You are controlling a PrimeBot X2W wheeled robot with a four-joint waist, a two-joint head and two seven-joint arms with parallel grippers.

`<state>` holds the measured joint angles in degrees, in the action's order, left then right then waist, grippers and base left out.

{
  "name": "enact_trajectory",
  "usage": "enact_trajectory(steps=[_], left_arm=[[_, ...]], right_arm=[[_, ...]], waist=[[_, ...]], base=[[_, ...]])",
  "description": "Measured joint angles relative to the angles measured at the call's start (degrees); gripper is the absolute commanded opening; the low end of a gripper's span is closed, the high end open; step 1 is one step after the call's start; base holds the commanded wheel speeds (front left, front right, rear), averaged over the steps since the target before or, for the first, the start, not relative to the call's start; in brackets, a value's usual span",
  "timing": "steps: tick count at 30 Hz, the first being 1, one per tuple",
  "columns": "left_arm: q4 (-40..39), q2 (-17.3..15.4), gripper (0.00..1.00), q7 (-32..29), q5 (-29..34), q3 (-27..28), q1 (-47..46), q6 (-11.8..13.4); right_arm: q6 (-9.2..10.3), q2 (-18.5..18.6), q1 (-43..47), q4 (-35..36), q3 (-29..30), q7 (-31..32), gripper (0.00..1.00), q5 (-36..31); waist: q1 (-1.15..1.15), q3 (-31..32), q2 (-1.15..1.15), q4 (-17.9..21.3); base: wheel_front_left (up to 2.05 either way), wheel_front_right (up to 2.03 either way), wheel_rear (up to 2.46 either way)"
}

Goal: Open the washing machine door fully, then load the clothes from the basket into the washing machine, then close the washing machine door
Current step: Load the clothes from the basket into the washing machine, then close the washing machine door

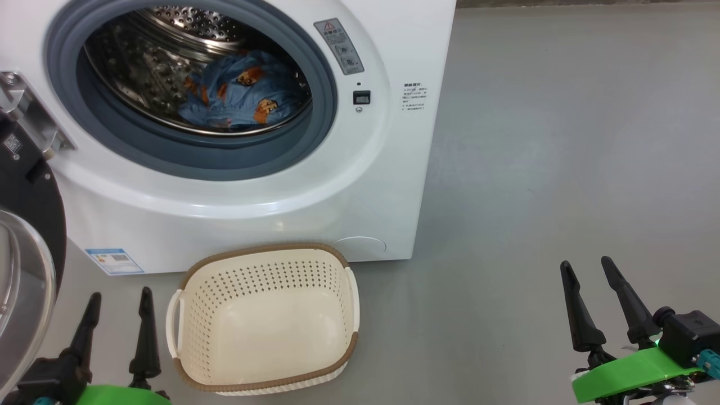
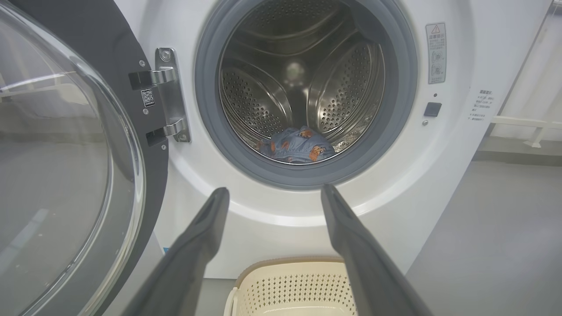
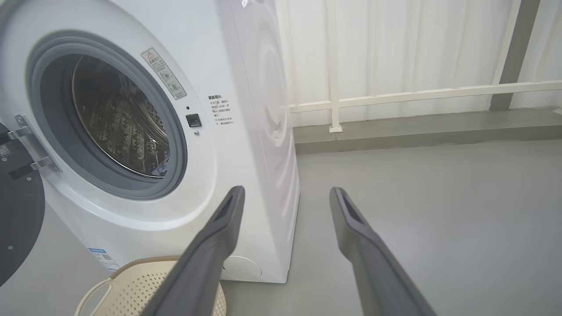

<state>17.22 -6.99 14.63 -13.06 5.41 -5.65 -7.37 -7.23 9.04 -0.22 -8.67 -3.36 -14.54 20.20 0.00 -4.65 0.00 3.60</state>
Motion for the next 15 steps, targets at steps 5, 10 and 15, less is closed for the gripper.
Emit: enact_trajectory(steps=[5, 10, 15], left_arm=[[-0.46, 0.00, 1.00, 0.00, -0.01, 0.27, 0.02, -0.01], [-0.90, 0.04, 1.00, 0.00, -0.01, 0.37, 0.02, -0.01], [-1.56, 0.46, 1.00, 0.00, 0.00, 0.36, 0.03, -0.12]], right_arm=[[0.00, 0.08, 0.00, 0.00, 0.00, 0.00, 1.00, 0.00], [0.00, 0.08, 0.00, 0.03, 0.00, 0.00, 1.00, 0.00], [0.00, 0.07, 0.00, 0.07, 0.01, 0.00, 1.00, 0.00]], waist=[[0.00, -0.05, 0.00, 0.10], [0.00, -0.09, 0.00, 0.33], [0.00, -0.22, 0.00, 0.44]], base=[[0.00, 0.00, 0.00], [0.00, 0.00, 0.00], [0.00, 0.00, 0.00]])
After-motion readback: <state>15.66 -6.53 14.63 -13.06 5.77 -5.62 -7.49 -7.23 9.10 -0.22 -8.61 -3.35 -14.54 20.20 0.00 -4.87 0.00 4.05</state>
